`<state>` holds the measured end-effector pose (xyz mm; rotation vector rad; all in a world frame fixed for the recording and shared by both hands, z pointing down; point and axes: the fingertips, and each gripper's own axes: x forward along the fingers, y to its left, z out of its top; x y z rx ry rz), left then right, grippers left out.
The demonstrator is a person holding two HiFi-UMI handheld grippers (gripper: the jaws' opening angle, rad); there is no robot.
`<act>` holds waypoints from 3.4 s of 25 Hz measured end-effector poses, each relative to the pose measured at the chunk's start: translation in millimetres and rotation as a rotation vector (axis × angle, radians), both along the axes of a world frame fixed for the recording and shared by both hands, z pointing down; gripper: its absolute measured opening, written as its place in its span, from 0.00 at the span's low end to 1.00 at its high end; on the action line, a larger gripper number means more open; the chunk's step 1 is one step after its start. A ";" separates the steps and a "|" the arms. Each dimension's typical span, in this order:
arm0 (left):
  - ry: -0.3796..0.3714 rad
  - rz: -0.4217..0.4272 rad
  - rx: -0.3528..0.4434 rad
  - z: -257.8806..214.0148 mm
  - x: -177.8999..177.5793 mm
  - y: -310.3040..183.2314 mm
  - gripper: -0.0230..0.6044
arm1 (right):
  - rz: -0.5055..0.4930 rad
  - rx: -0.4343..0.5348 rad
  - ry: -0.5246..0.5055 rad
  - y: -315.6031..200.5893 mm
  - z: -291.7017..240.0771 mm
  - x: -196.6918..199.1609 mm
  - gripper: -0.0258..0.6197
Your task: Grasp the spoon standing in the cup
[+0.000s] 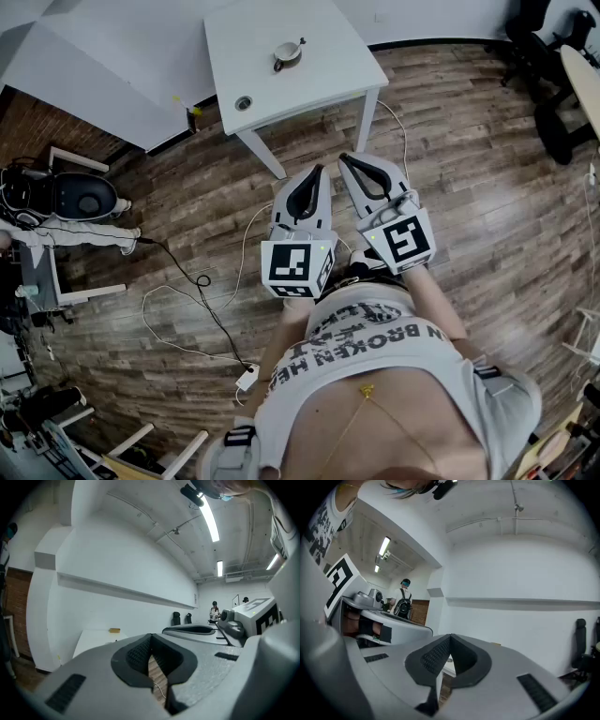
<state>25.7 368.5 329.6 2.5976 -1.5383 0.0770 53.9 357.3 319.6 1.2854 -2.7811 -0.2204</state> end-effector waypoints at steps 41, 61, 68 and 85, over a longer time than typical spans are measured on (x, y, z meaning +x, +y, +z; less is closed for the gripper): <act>0.049 0.182 -0.076 34.8 -78.8 -202.8 0.03 | 0.129 -0.051 -0.005 -197.6 21.7 -74.9 0.05; 0.061 0.179 -0.101 47.7 -87.0 -284.8 0.03 | 0.096 -0.093 0.022 -275.8 38.6 -90.1 0.05; 0.033 0.156 -0.106 45.9 -62.7 -342.3 0.03 | 0.051 -0.101 -0.001 -337.4 38.3 -71.2 0.05; 0.019 -0.018 -0.121 51.5 -22.3 -443.7 0.03 | -0.103 -0.110 0.010 -446.1 43.8 -23.3 0.05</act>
